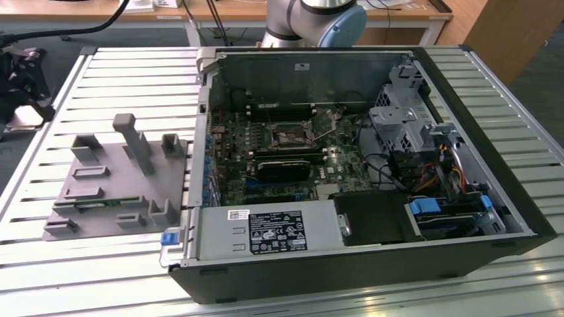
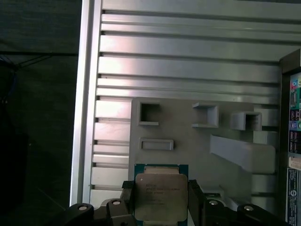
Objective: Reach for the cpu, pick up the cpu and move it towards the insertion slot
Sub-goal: 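Pick up the cpu and move it towards the insertion slot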
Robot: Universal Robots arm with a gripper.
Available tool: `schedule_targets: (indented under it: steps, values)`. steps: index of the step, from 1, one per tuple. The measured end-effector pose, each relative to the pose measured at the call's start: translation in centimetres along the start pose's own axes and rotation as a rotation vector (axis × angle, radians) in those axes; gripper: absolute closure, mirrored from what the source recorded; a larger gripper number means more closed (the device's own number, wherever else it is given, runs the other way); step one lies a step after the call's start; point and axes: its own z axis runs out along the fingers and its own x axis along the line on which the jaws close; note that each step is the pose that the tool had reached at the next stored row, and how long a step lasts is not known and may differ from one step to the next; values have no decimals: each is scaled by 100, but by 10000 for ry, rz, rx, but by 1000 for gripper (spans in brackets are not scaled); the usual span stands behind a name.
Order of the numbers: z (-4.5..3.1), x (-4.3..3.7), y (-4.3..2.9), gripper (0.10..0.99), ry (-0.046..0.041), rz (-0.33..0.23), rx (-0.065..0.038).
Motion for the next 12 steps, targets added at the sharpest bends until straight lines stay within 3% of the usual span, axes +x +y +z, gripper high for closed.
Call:
schedule_targets:
  steps: [12]
  values:
    - [-161, -1, 7, 545, 1, 0, 1]
